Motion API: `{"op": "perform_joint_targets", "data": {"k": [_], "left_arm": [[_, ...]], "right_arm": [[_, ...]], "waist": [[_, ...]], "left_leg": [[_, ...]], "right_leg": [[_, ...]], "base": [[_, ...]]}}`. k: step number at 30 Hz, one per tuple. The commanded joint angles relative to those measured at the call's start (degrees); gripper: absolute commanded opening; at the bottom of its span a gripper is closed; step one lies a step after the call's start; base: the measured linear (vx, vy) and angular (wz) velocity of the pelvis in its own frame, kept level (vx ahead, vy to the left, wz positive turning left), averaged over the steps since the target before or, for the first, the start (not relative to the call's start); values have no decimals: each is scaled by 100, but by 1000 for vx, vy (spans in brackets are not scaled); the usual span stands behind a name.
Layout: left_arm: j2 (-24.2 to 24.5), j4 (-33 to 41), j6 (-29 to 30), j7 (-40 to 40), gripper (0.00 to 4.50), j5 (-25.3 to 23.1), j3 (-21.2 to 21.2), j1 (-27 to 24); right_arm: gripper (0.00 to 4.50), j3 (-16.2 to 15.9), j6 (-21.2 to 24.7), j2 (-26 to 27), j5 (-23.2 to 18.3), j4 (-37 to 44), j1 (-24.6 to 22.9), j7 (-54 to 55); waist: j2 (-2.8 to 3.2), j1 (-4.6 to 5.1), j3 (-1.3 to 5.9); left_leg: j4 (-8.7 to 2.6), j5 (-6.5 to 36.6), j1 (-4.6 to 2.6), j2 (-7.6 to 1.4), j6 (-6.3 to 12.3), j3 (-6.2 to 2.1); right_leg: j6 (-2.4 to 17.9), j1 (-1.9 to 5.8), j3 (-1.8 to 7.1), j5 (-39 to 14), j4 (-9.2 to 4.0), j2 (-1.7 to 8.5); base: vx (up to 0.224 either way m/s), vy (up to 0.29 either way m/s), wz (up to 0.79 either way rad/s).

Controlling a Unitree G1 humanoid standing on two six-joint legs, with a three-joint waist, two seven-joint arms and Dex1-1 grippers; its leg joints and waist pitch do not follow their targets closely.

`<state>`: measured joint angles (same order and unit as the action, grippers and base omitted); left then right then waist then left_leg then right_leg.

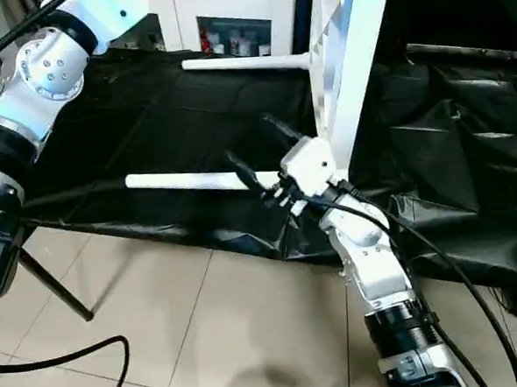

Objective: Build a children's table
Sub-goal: Flip table

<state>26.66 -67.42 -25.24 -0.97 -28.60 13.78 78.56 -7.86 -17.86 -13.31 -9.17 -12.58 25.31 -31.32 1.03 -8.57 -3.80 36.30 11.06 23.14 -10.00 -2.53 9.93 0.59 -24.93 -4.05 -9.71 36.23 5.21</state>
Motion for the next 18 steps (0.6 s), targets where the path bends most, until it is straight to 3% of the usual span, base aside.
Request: {"op": "perform_joint_targets", "data": {"k": [1, 8, 12, 13, 18], "left_arm": [[-34, -59, -8, 85, 230, 193, -111, 74], [-65, -148, 206, 127, 223, 363, -263, 84], [-203, -220, 456, 460, 220, 830, -648, 105], [-319, -264, 714, 708, 220, 1189, -940, 132], [-505, -308, 1222, 1082, 220, 1692, -1345, 189]], "right_arm": [[374, -30, 51, 13, 20, 126, -7, -50], [374, -48, 51, 38, 36, 158, -33, -93], [374, -42, 76, 40, 36, 187, -57, -108], [374, -41, 132, 41, 19, 194, -72, -126], [374, -83, 307, 16, -20, 206, -162, -206]], "waist": [[-22, -15, 497], [-19, -22, 490], [-28, -27, 483], [-25, -32, 482], [-3, -107, 488]], "left_leg": [[-439, 993, -104, -247, 234, -138], [-446, 1038, -111, -254, 220, -136], [-444, 1063, -114, -244, 211, -126], [-444, 1052, -110, -243, 228, -125], [-424, 961, -109, -247, 318, -122]], "right_leg": [[1141, 390, 244, -587, -362, 360], [1189, 383, 247, -562, -356, 360], [1209, 381, 250, -668, -376, 367], [1213, 385, 252, -666, -374, 367], [1215, 376, 252, -797, -382, 382]], "base": [[0, 0, 0], [0, 0, 0], [0, 0, 0], [0, 0, 0], [0, 0, 0]]}}
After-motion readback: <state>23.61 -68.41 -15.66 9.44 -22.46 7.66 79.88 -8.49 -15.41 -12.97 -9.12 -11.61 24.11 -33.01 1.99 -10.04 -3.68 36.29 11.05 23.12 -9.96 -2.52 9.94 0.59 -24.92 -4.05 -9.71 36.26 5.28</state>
